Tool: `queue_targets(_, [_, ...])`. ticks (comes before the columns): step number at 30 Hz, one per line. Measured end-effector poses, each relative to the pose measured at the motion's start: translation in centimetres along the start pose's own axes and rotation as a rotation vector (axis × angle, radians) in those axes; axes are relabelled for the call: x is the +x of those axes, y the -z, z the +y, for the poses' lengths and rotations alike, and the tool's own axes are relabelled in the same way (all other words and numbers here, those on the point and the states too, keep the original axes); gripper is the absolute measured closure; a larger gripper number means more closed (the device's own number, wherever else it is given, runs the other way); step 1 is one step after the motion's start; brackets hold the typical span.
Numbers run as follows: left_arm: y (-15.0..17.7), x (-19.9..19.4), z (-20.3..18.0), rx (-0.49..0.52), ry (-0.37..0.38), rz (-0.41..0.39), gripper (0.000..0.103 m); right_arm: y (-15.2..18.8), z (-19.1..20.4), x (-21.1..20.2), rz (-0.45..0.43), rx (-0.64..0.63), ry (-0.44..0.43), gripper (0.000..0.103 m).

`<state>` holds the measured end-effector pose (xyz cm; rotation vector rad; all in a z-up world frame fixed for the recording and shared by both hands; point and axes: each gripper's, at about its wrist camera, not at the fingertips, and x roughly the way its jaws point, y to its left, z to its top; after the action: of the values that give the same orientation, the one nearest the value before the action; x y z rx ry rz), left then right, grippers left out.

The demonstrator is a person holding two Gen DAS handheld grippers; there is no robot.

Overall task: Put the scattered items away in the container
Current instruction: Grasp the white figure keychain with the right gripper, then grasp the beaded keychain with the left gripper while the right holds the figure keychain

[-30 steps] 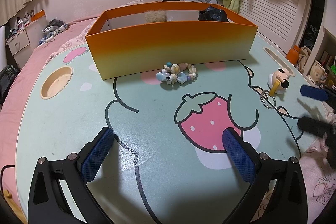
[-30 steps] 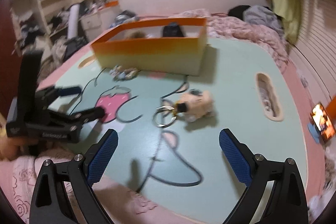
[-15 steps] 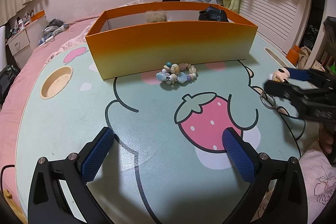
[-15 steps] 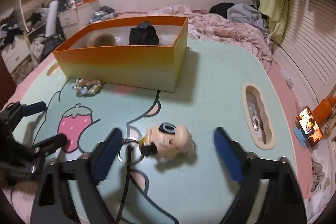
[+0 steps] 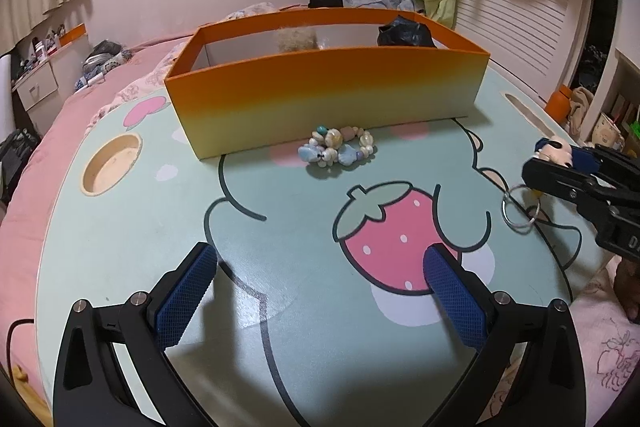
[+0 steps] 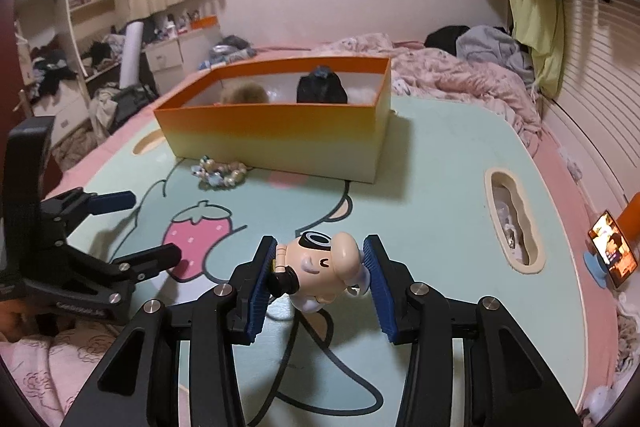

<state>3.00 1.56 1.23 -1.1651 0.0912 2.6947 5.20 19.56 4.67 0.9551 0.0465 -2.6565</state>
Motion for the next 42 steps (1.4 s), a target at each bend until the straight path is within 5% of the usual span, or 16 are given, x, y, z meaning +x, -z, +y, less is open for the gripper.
queue_targets(8, [-3.4, 0.8, 1.0, -0.072, 0.018, -0.014, 0.000, -0.1, -1.2, -0.2, -0.009, 0.060, -0.019, 0.060])
queue_targets(20, [-5.8, 4.4, -0.7, -0.024, -0.001, 0.040, 0.001, 0.1, -1.8, -0.5, -0.004, 0.093, -0.037, 0.060])
queue_targets(22, [-5.9, 4.9, -0.4, -0.028, 0.012, 0.056, 0.015, 0.1, -1.8, -0.5, -0.004, 0.094, -0.037, 0.060])
queue_targets(23, [-5.8, 4.8, -0.3, -0.027, 0.018, 0.055, 0.032, 0.1, -1.8, -0.5, -0.003, 0.095, -0.038, 0.060])
queue_targets(24, [-5.7, 4.5, -0.3, -0.017, 0.019, 0.042, 0.070, 0.1, -1.9, -0.5, -0.003, 0.096, -0.039, 0.060])
queue_targets(25, [-5.5, 4.1, -0.4, 0.004, 0.027, 0.037, 0.076, 0.1, -1.9, -0.5, -0.004, 0.098, -0.039, 0.060])
queue_targets(35, [-2.0, -1.6, 0.5, -0.035, 0.165, -0.076, 0.085, -0.1, -0.9, -0.7, -0.005, 0.047, -0.034, 0.060])
queue_targets(42, [-1.5, -2.0, 0.7, -0.039, 0.154, -0.087, 0.086, -0.1, 0.6, -0.4, 0.001, -0.018, -0.023, 0.060])
